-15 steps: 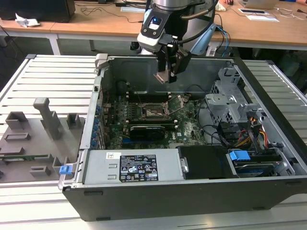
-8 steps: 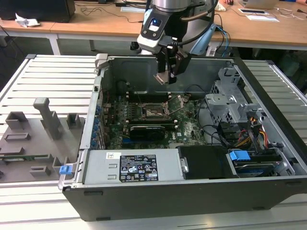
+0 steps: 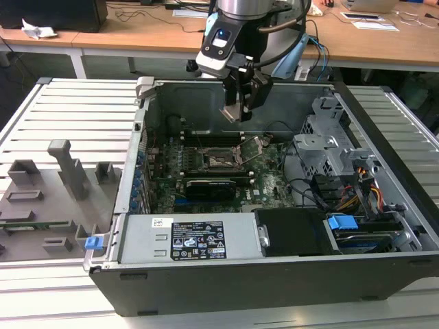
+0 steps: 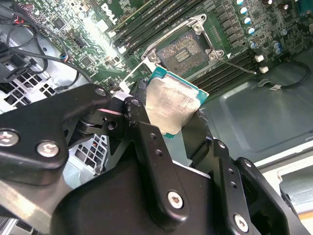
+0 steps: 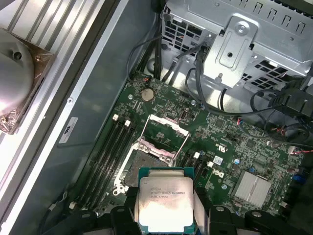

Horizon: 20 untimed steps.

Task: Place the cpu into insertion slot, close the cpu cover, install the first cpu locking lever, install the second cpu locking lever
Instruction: 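Place the cpu into insertion slot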

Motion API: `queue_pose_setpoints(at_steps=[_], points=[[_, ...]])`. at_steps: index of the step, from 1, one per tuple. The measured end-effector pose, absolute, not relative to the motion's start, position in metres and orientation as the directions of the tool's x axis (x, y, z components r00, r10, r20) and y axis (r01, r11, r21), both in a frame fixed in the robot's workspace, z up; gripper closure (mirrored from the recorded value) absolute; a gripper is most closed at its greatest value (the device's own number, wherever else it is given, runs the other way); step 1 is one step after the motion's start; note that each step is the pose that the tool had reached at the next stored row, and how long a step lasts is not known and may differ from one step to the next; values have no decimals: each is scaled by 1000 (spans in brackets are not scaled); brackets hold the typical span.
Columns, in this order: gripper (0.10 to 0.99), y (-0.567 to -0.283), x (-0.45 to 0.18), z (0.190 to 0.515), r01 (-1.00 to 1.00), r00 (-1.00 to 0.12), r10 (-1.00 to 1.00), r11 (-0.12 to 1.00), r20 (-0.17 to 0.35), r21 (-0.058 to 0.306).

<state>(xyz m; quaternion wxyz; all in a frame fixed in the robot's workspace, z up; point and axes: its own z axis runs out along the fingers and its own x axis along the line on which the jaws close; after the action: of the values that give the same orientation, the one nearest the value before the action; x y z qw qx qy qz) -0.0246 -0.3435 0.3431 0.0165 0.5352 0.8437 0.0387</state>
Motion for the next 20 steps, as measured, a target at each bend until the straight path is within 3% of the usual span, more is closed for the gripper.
queue_pose_setpoints(at_steps=[13, 20], points=[[553, -343, -25, 337, 904, -422, 906, 420, 14, 83], [553, -343, -25, 332, 938, -339, 941, 336, 14, 82]])
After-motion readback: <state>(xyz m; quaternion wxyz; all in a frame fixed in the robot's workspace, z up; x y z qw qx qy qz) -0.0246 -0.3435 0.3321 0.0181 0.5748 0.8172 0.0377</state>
